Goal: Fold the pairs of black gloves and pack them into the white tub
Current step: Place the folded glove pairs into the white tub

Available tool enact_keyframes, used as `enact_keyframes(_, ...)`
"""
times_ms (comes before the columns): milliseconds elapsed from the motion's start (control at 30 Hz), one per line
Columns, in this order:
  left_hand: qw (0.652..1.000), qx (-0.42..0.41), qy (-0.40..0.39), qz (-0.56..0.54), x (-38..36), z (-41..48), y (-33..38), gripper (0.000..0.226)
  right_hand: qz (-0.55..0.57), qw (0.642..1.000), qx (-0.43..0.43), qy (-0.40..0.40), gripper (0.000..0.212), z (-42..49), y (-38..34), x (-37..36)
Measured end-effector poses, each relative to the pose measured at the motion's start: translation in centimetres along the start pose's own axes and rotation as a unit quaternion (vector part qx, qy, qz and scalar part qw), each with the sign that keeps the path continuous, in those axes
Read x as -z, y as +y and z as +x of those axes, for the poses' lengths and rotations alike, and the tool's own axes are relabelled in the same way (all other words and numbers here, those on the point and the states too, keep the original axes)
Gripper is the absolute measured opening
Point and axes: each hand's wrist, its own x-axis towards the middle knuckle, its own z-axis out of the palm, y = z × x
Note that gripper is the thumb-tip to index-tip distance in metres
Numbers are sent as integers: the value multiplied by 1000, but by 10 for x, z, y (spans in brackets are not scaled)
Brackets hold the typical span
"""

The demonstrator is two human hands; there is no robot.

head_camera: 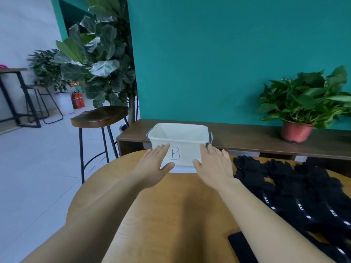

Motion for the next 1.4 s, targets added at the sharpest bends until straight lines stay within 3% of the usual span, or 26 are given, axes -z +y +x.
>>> enact_keyframes(167, 997, 30, -20, -62, 5, 56, -40, 78, 30, 999, 0, -28, 71, 64, 3, -9)
enact_keyframes(400, 999, 24, 15, -37, -19, 161, -106, 96, 73, 996, 7, -54, 98, 155, 12, -41)
enact_keyframes(633, 989, 60, -11, -136, -32, 236, -149, 153, 182, 976, -44, -109, 132, 216, 41, -69)
enact_keyframes(767, 972, 82, -74, -208, -43, 254, -167, 149, 215, 963, -45, -154, 137, 219, 58, -82)
enact_keyframes(967, 971, 77, -110, -198, -48, 258, -168, 157, 245, 957, -56, -147, 139, 223, 61, -90)
enact_keyframes(1167, 972, 54, -74, -217, -42, 253, -160, 160, 309, 942, -52, -117, 150, 227, 69, -98)
enact_keyframes(1400, 977, 38, -27, -207, -11, 224, -138, 160, 307, 949, -31, -73, 152, 200, 73, -65)
